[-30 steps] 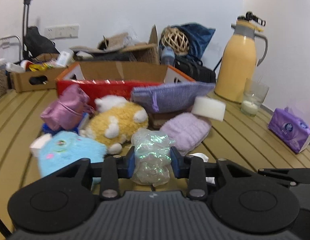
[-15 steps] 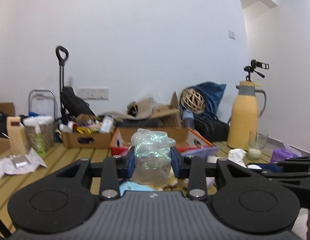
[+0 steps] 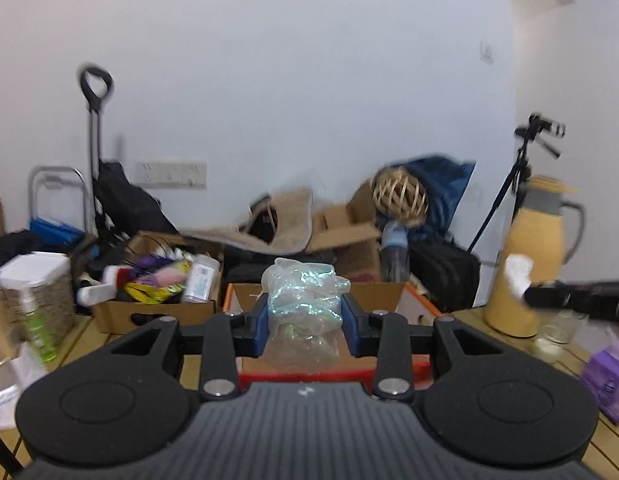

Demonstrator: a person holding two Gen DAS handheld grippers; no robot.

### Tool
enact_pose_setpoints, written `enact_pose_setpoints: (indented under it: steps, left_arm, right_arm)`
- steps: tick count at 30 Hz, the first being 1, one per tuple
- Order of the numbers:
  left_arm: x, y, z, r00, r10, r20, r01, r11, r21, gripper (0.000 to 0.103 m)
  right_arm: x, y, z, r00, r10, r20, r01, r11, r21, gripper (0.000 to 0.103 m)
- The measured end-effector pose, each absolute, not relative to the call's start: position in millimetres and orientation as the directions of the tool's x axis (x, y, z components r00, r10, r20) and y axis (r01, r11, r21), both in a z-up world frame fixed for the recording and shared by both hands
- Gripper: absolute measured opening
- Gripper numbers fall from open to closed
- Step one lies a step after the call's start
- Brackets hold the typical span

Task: Organize soft objects
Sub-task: 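Carry both items to the cardboard box and open both tools to drop them, then return both tools to the table of soft items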

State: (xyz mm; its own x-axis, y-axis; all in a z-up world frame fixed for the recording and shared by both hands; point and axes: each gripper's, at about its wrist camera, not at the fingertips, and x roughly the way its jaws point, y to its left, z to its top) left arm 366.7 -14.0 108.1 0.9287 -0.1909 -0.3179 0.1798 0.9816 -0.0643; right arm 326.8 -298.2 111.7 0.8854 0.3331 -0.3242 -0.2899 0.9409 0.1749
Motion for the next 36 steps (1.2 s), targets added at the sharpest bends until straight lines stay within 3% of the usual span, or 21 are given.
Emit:
enact_pose_setpoints:
  steps: [8,14,17,19,21,27,36]
  left_arm:
    - [549,-16,77,0.83,-0.114,-0.547,0.099,0.993,-0.057,0.037]
    - [637,-24,30,0.749,-0.021,-0.663,0.064,0.997,0.041,0.041]
    - [656,-25,18,0.746,-0.004,-0.666,0.075,0.994,0.078,0.051]
    - [660,-26,15,0.753,0.003,-0.658,0.078,0.992,0.094,0.064]
    - [660,-26,14,0.76,-0.005,-0.65,0.087,0.992,0.095,0.065]
    - [646,-23,31,0.775,-0.027,-0.631,0.105,0.991,0.087,0.069]
    - [557,-1,114,0.837,-0.06,-0.544,0.096,0.995,0.038,0.081]
  right_arm:
    - [537,-319,98,0.786,0.281,-0.551,-0.184,0.957,0.225,0.02]
    - [648,-284,41,0.686,0.156,-0.711,-0.159,0.985,0.062,0.021]
    - [680,-277,16,0.653,0.107,-0.749,-0.161,0.987,0.0,0.023]
    - [694,-275,2,0.647,0.075,-0.758,-0.155,0.987,-0.034,0.031]
    - [701,-273,-6,0.644,0.029,-0.765,-0.129,0.989,-0.072,0.055]
    - [687,-271,10,0.684,0.013,-0.729,-0.161,0.978,-0.134,0.061]
    - [612,-291,98,0.746,0.067,-0.663,-0.149,0.986,-0.068,0.069]
